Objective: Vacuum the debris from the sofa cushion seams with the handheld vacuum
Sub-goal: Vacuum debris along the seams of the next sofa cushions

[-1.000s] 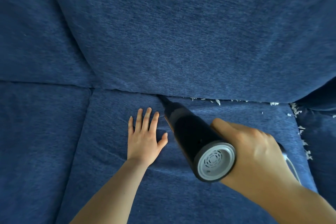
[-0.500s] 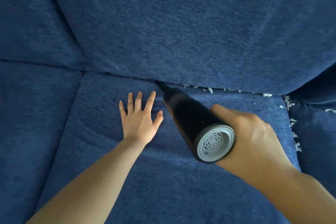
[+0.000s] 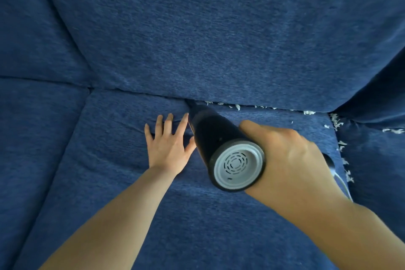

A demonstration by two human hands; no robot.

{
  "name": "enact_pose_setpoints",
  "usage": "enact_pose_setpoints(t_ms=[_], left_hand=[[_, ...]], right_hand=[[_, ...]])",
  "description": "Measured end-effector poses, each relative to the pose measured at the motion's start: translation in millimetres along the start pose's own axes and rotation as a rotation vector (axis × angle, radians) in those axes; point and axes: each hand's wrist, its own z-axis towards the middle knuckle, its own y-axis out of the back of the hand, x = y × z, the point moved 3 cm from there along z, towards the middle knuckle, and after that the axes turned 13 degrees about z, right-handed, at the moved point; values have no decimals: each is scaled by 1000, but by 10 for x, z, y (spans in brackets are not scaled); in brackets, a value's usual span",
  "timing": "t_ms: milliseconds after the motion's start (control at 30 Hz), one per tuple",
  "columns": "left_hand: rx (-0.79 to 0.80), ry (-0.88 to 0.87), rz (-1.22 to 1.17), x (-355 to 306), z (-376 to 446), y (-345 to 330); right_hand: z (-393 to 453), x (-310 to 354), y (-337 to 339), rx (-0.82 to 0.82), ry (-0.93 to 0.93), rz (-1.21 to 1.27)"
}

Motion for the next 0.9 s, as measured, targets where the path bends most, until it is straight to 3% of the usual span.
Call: enact_pose_setpoints(t_ms=[167,367,733,900], left_hand=[[56,31,11,-119,-66,167],[14,-29,4,-194,-90,153],[-99,16,-56,-232,-20,-57],[-78,8,-62,-238,-26,-40]], right_hand=[[-89,-218,24,33,16,37],[-127,-373,-25,-17,56,-13],[-205,-524,-7,-57,88,-27],[-223,-523,-25,-69,90,-34]])
